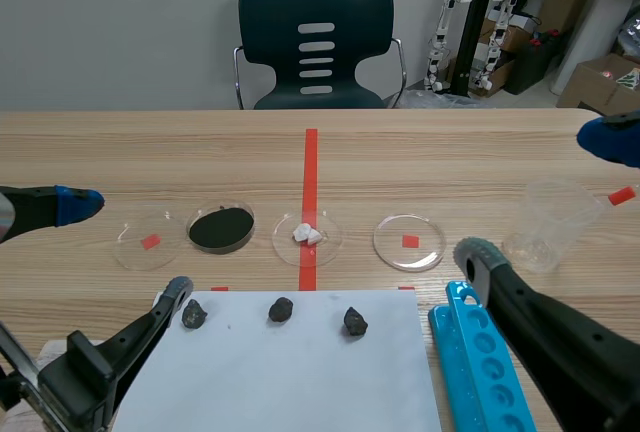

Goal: Return to the home posture

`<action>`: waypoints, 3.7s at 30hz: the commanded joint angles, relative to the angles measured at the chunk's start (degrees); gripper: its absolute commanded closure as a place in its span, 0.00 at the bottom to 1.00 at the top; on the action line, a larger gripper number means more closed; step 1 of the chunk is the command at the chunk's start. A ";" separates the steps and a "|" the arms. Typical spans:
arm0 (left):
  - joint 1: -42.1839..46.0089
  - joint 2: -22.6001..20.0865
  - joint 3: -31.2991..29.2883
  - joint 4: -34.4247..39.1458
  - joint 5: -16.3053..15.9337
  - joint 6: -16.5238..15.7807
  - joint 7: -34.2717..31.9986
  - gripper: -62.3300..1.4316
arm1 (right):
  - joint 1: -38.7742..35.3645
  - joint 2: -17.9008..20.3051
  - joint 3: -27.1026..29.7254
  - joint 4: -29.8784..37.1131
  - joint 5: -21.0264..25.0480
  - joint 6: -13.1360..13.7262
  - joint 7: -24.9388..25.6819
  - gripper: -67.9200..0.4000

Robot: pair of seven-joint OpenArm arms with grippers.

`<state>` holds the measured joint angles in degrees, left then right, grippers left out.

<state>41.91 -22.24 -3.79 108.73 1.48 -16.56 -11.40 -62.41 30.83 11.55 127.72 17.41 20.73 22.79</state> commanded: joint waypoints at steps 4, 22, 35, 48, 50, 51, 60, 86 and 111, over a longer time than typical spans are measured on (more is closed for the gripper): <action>0.13 0.28 -0.09 0.42 -0.59 0.31 -0.83 0.08 | 0.66 0.26 0.39 0.68 0.81 -0.07 0.66 0.00; 0.13 0.28 -0.09 0.42 -0.57 0.31 -0.72 0.08 | 0.66 0.26 0.39 0.68 0.81 -0.07 0.66 0.00; 0.13 0.28 -0.09 0.42 -0.57 0.33 -0.57 0.08 | 0.66 0.26 0.39 0.68 0.79 -0.07 0.66 0.00; 0.13 0.28 -0.09 0.42 -0.57 0.31 -0.59 0.08 | 0.66 0.26 0.39 0.68 0.79 -0.07 0.66 0.00; 0.13 0.28 -0.09 0.42 -0.57 0.33 -0.59 0.08 | 0.66 0.26 0.39 0.68 0.79 -0.07 0.63 0.00; 0.13 0.28 -0.09 0.42 -0.57 0.33 -0.57 0.08 | 0.66 0.26 0.39 0.68 0.79 -0.07 0.63 0.00; -0.22 0.46 -0.09 0.42 -0.63 0.33 -0.39 0.08 | 0.66 0.26 0.39 0.68 0.79 -0.07 0.61 0.00; 0.31 0.42 0.02 0.42 -0.85 -3.17 -3.61 0.08 | 0.63 0.26 0.39 0.68 0.79 -0.07 0.42 0.00; 3.13 0.31 -0.09 0.42 -6.45 -3.74 -3.61 0.08 | 0.63 0.26 0.39 0.68 0.79 -0.07 0.44 0.00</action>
<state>45.06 -22.22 -3.77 108.73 -4.56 -20.23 -14.00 -62.41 30.83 11.55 127.72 17.41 20.75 22.57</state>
